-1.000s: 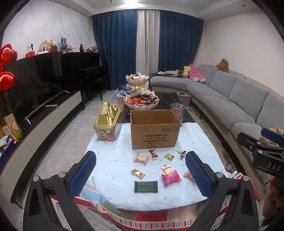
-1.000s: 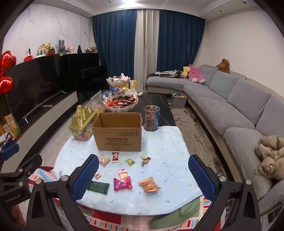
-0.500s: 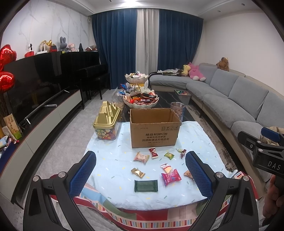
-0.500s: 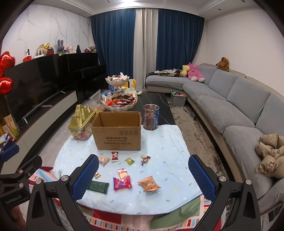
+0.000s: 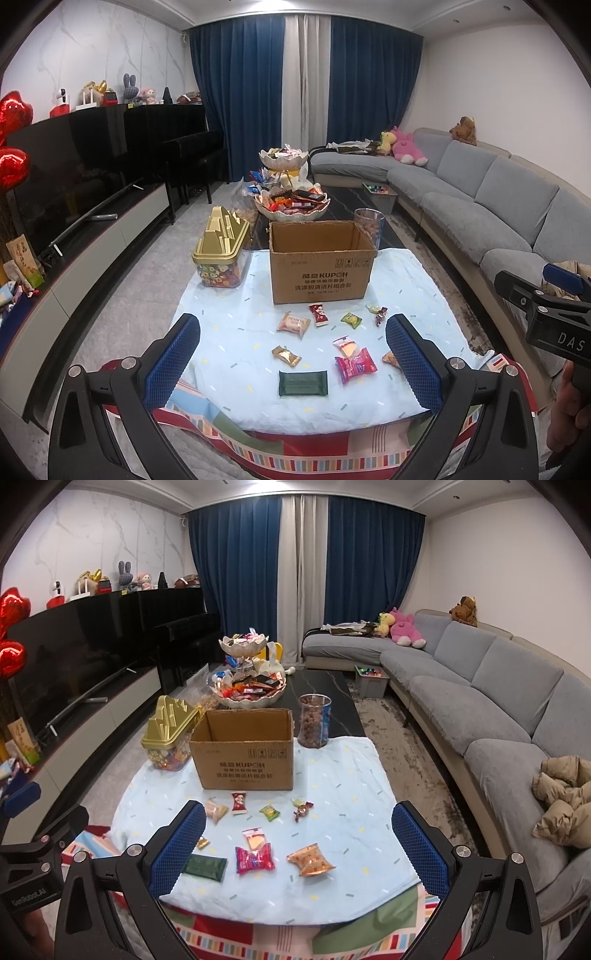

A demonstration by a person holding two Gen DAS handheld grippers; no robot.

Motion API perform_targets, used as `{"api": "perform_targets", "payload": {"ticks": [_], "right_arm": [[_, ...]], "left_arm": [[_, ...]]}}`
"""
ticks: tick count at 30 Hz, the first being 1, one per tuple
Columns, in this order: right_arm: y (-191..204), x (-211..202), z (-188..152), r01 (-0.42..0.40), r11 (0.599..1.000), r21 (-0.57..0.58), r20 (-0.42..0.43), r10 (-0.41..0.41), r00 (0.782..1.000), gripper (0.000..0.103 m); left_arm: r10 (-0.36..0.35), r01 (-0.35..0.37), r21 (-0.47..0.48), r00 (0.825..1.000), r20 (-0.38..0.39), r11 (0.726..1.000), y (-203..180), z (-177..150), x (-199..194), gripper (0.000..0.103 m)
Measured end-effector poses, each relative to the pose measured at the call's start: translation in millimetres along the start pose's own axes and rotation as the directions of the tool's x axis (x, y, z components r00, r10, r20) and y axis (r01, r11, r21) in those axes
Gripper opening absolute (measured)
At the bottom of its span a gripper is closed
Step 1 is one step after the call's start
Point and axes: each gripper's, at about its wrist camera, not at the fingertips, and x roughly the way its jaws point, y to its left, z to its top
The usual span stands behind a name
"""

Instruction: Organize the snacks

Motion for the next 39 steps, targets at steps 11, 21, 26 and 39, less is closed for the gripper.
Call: {"api": "perform_targets", "payload": {"ticks": [11,21,26,39], "right_arm": [[0.5,0.8,-1.2,0.002,1.0,0.005,-0.006,-0.002,1.0,0.102],[0.1,1.6,-1.8,0.001,1.0,0.007,-0.009,-0.001,1.0,0.102],[0.0,1.7,-1.4,0.001,1.0,0.007,-0.008,-0.001,1.0,0.102],[0.0,3.0,-2.0,0.001,1.0,0.007,-0.01,-0.001,1.0,0.102]], "left_arm": [[-0.003,0.003,0.004,1.0,-0.007,1.0,0.1,6.0,1.3,0.102],[-0.002,0.002,0.005,1.0,-0.008,1.0,-0.2,6.2,1.4,0.102],[-0.002,0.002,0.004,1.0,-0.009,1.0,-0.3,6.2,1.4,0.102],[-0.001,0.001,0.005,1.0,-0.008,1.0,-0.7,6.2,1.4,0.102]]}}
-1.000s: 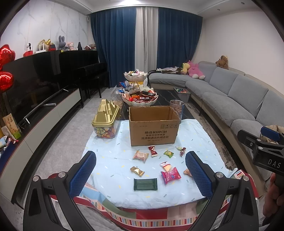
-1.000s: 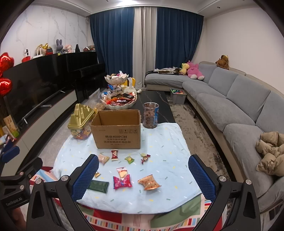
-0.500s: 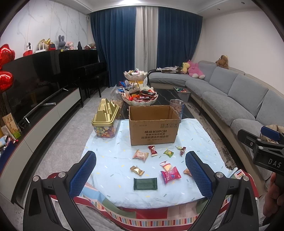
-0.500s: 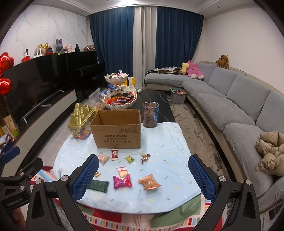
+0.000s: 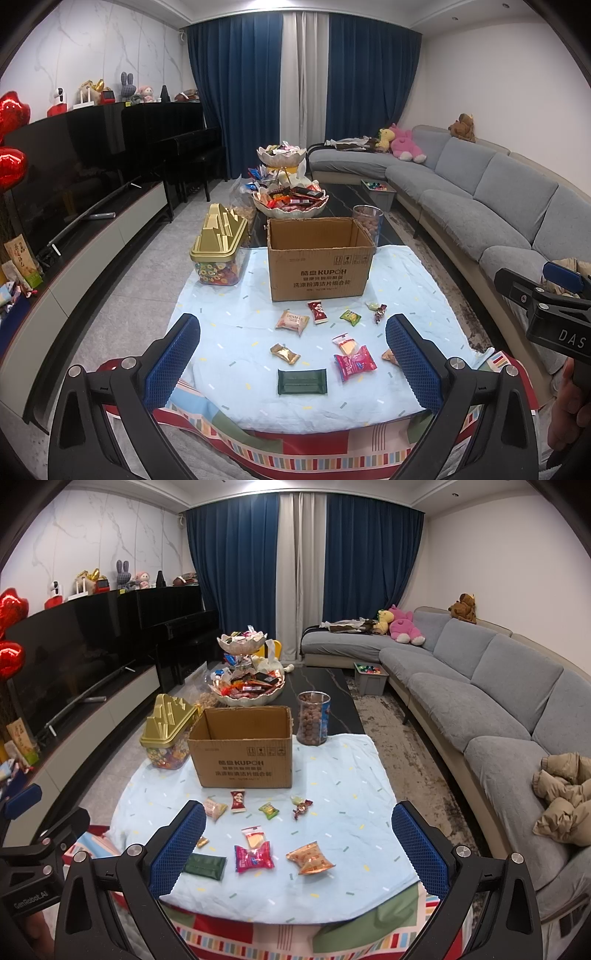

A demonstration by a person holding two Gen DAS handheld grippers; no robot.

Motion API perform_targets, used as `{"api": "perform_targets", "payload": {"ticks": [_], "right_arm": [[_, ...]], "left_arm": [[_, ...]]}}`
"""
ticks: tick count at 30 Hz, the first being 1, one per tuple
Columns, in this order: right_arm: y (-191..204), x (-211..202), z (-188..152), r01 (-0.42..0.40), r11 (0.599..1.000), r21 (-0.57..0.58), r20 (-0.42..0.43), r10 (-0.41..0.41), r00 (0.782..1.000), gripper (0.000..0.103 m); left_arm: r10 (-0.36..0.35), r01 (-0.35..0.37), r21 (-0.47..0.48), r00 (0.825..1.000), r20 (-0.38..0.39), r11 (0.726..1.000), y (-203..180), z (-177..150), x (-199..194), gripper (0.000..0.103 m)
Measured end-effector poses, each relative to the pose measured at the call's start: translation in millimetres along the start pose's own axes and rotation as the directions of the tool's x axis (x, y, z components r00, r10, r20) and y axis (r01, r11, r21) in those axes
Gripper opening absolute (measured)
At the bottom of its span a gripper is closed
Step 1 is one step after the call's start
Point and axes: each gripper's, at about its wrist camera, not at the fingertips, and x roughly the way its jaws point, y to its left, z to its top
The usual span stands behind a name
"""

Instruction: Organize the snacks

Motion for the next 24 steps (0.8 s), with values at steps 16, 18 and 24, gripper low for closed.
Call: {"api": "perform_targets", "payload": {"ticks": [16,18,24], "right_arm": [[0,1,-1,0.001,1.0,0.0,-0.004,-0.001,1.0,0.102],[-1,2,-2,0.001,1.0,0.0,-0.007,-0.001,1.0,0.102],[-6,12,-10,-0.005,1.0,-0.001,-0.029,0.005,1.0,0.102]], "left_arm": [[0.001,-0.001,0.005,1.0,-0.009,1.0,-4,-6,2,0.102],[0.0,0.0,0.009,1.0,-0.013,1.0,-4,-7,5,0.102],[-0.002,0.003,0.02,0.999,-0.033,1.0,-5,-5,13,0.102]]}}
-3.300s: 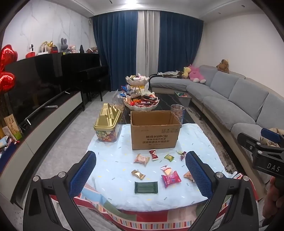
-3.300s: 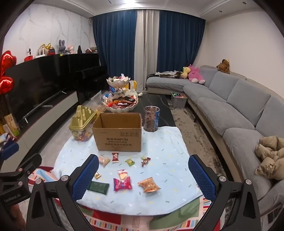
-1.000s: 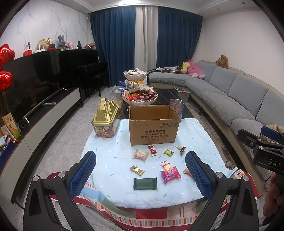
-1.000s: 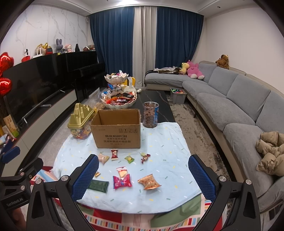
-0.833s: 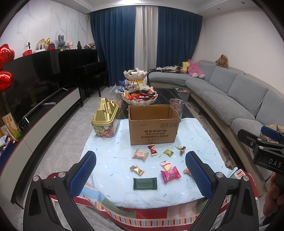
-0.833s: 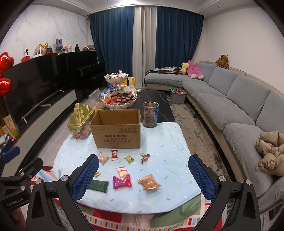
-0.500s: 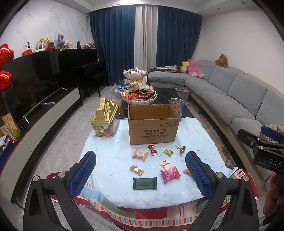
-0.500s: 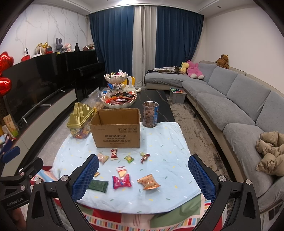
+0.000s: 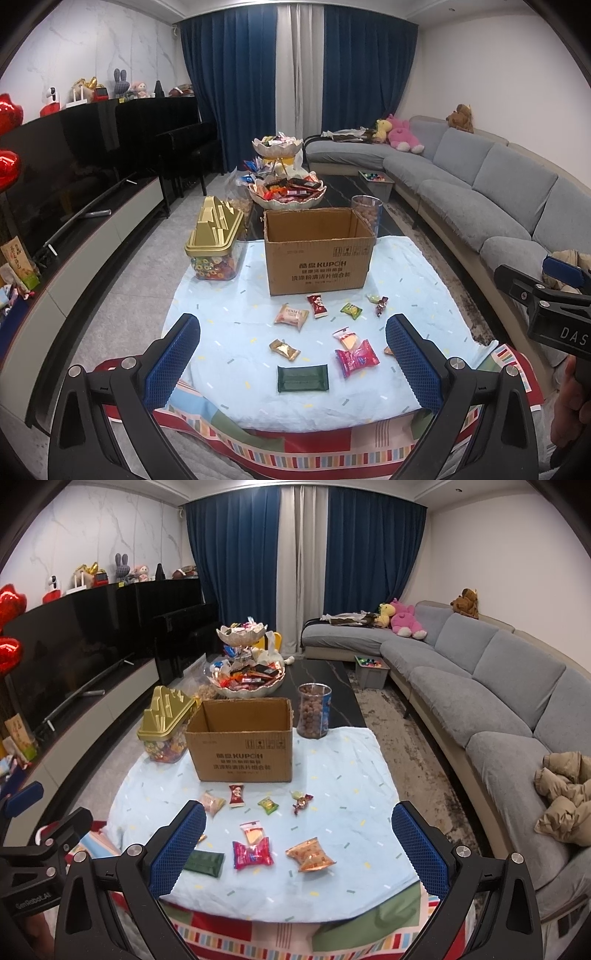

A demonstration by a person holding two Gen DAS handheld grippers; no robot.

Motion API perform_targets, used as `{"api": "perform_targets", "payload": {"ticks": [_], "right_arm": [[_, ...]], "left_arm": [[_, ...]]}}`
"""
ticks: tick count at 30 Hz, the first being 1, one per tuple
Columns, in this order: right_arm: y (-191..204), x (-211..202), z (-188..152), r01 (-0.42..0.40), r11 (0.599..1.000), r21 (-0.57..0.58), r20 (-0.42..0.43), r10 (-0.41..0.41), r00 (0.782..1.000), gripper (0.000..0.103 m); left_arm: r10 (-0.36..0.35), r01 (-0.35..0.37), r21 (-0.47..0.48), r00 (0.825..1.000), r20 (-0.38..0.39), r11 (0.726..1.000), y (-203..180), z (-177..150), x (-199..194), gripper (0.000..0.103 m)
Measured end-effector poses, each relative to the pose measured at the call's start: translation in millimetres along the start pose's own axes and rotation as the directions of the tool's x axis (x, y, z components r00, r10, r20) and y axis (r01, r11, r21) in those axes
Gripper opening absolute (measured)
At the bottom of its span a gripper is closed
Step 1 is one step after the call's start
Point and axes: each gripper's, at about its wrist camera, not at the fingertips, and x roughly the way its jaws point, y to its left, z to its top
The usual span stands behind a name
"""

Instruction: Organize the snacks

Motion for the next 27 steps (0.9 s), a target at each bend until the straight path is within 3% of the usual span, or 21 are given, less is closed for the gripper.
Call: {"api": "perform_targets", "payload": {"ticks": [13,27], "right_arm": [[2,31,2,0.03,0.999,-0.042,0.004,-0.03,1.0,0.102],[7,94,-10,0.042,0.995,-0.095,-0.068,-0.049,0.997,0.102]], "left_arm": [[0.012,-0.012,0.008,1.0,-0.01,1.0,-1,4,28,0.102],[0.007,-0.006,0.006,0.991,-0.131,1.0,-2,-17,94,0.102]]}}
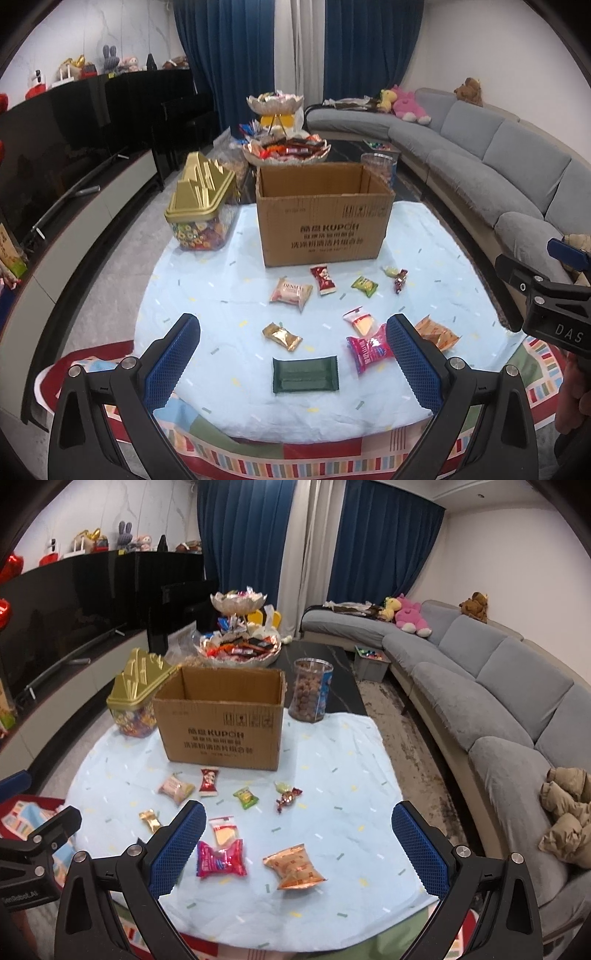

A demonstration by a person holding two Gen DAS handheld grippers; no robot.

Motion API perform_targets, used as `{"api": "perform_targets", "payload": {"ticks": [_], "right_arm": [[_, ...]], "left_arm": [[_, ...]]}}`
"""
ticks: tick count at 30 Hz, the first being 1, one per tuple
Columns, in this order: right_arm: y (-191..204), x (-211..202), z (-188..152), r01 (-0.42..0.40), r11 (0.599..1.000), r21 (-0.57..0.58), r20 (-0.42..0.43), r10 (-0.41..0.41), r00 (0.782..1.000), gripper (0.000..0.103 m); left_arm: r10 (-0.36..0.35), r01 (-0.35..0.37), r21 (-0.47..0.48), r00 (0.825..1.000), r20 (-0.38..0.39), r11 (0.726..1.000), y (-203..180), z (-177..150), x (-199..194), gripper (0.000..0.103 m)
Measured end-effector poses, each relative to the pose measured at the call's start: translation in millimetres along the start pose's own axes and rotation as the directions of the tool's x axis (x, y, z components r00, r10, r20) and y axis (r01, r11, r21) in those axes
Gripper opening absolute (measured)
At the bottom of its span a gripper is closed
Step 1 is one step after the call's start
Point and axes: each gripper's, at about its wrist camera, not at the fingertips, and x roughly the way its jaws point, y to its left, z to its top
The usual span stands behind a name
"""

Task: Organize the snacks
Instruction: 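Lower the left tool onto the dark green bar while the right tool grasps the orange biscuit bag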

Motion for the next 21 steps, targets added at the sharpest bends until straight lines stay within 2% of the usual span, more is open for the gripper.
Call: {"api": "perform_targets", "payload": {"ticks": [11,17,21], "right_arm": [[1,49,-16,-0.011,1.0,-0.018,-0.083,0.01,0.997,0.102],[3,92,-30,-0.026,0.999,-0.034,-0.216,0.018,0.976,0.102],[5,111,-41,-0.031,0.998,-0.053,-0.275,0.015,0.961,0.102]], "left_arm": [[0.005,-0.005,0.003,0.998,-0.06,1.0,-9,-14,57,0.102],[0.004,-0.006,-0.007,0.986,-0.167,1.0,-10,-30,92,0.101],[-0.005,0.006,0.003,0.974,-0.227,1.0,-14,-39,113,0.101]]}}
